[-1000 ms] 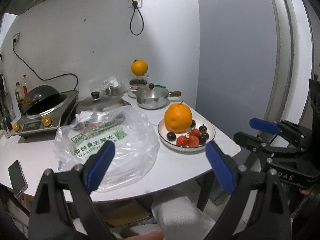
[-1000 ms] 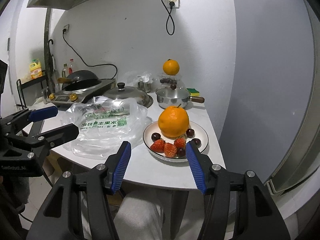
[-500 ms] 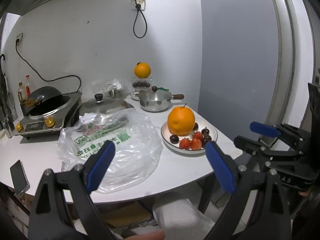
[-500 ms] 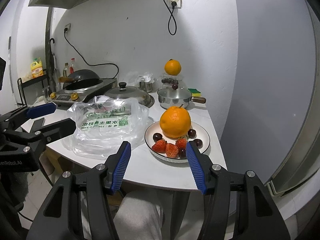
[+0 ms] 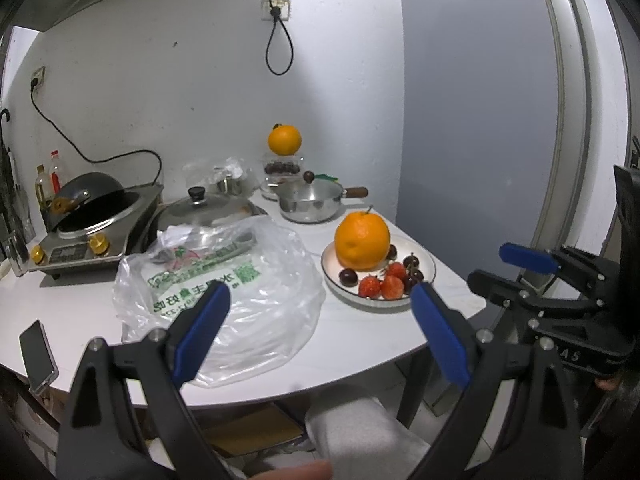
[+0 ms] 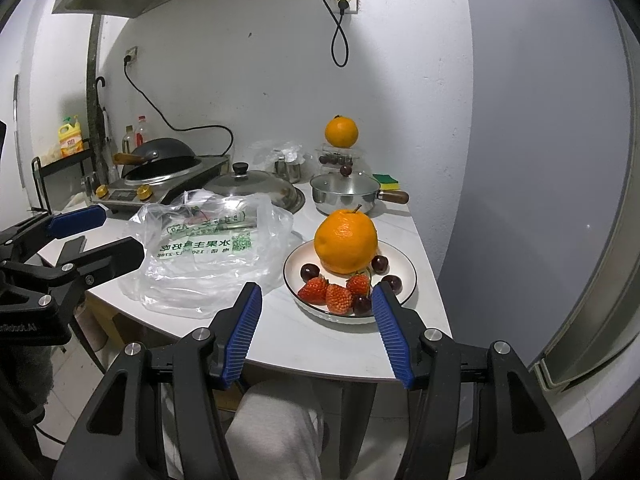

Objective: Organize fruits

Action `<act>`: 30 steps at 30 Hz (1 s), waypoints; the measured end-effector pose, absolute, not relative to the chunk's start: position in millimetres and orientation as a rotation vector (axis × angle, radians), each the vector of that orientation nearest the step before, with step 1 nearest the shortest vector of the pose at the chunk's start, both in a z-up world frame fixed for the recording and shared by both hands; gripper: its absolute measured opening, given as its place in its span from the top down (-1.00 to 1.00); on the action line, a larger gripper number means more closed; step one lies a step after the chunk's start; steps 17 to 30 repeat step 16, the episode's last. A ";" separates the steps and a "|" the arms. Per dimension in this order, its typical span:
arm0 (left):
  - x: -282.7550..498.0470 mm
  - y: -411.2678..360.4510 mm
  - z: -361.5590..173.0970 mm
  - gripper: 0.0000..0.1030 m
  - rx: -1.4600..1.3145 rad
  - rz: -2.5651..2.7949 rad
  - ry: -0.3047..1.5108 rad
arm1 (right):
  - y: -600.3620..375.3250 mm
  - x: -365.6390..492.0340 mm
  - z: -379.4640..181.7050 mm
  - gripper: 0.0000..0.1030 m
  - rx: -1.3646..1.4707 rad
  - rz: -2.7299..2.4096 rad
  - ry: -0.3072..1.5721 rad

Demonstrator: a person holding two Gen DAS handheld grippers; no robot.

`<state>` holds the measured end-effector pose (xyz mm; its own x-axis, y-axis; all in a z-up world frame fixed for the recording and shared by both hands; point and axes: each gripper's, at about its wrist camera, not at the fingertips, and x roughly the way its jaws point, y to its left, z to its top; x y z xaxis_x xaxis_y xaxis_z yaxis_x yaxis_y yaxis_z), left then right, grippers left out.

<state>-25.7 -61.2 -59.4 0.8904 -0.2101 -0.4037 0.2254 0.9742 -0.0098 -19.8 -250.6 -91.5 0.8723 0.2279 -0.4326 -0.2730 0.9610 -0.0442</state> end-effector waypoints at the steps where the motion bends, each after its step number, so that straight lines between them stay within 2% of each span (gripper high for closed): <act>1: -25.9 -61.3 -59.5 -0.81 0.037 -0.226 0.415 | -250.5 -19.9 -91.5 -0.18 -0.106 0.263 0.438; 30: -24.4 -60.9 -59.1 -0.81 0.032 -0.227 0.412 | -249.8 -18.3 -91.0 -0.18 -0.112 0.263 0.437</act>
